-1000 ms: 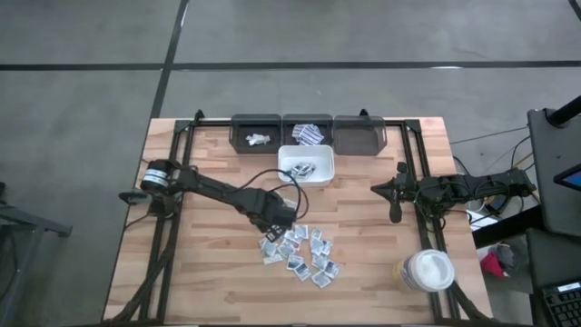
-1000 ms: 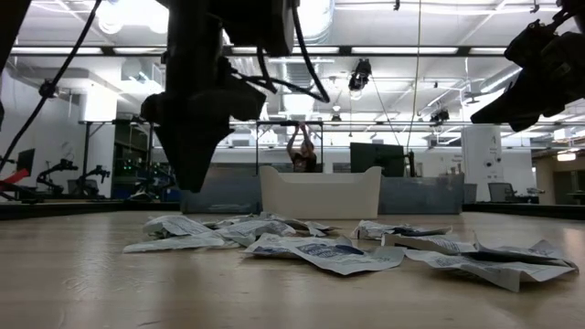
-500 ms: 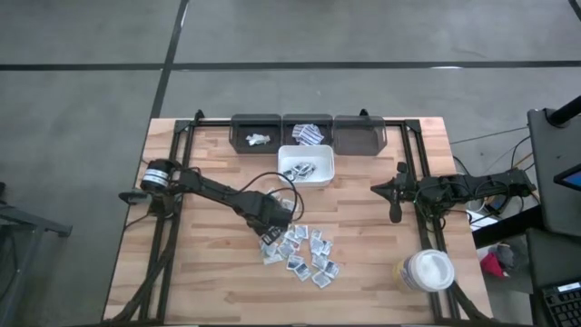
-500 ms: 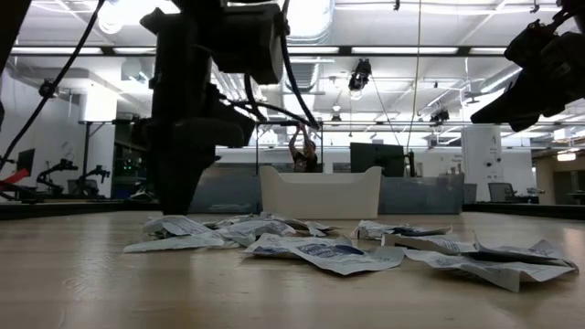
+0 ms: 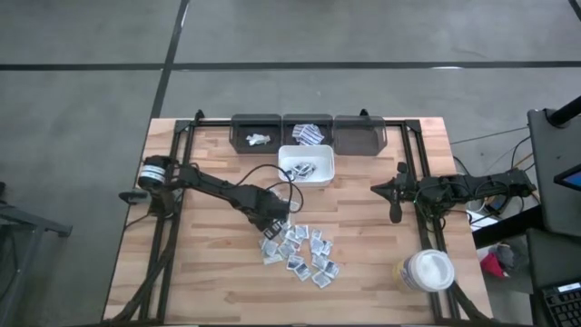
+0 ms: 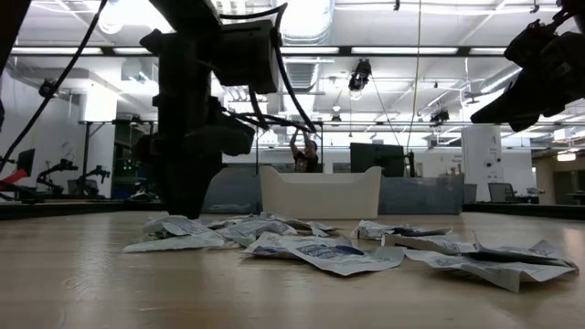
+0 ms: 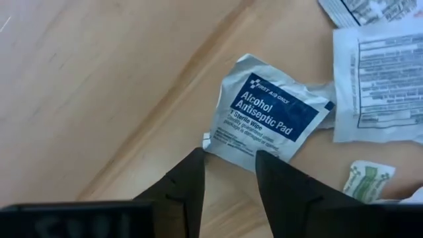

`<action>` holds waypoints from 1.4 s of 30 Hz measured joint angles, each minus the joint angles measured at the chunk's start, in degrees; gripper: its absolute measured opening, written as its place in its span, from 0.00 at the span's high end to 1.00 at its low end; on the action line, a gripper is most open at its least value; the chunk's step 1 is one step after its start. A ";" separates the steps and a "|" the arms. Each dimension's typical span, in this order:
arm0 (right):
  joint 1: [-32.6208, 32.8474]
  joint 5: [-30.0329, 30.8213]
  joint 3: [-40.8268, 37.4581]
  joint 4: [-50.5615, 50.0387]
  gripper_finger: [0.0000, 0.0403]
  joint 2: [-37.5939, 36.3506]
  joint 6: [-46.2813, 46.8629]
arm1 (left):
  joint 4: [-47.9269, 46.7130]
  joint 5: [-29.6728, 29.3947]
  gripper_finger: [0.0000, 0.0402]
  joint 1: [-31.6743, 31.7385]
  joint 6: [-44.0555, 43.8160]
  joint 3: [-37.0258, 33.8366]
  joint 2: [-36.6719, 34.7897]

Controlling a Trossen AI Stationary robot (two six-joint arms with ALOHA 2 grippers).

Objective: Pick & Place First Aid Supplies
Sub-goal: Put the blue alcohol pad into the white bin

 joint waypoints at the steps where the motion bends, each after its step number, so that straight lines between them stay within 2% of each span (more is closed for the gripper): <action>1: -0.01 0.00 -0.01 0.00 0.96 0.00 0.00 | 0.42 0.13 0.69 0.05 -0.75 -0.48 0.00; 5: -0.01 0.00 0.00 0.00 0.96 0.00 0.00 | 1.24 -0.04 0.79 0.04 -2.85 -1.98 0.08; 10: -0.01 0.00 0.00 0.00 0.96 0.00 0.00 | 1.80 -0.70 0.95 0.04 -4.00 -3.01 0.22; 12: 0.01 0.00 0.00 0.00 0.96 0.00 0.00 | 1.60 -0.70 0.98 0.04 -4.00 -3.02 0.24; 17: 0.00 0.00 -0.01 -0.02 0.96 0.00 0.00 | -1.74 -0.48 1.00 0.04 -1.07 -2.11 -1.00; 23: -0.01 0.02 -0.02 -0.04 0.96 0.00 0.00 | -5.68 0.32 1.00 -0.10 5.87 -2.77 -5.95; 26: 0.01 0.04 0.00 -0.07 0.96 0.00 0.00 | -5.50 -0.46 1.00 -0.07 5.54 -3.42 -8.08; 36: 0.01 0.02 -0.02 -0.11 0.96 0.00 -0.22 | -2.77 -1.19 0.99 -0.13 1.40 -4.41 -7.86; 42: 0.01 0.04 0.00 -0.11 0.96 0.00 -0.22 | -2.22 -1.37 0.87 -0.13 -2.17 -4.29 -7.96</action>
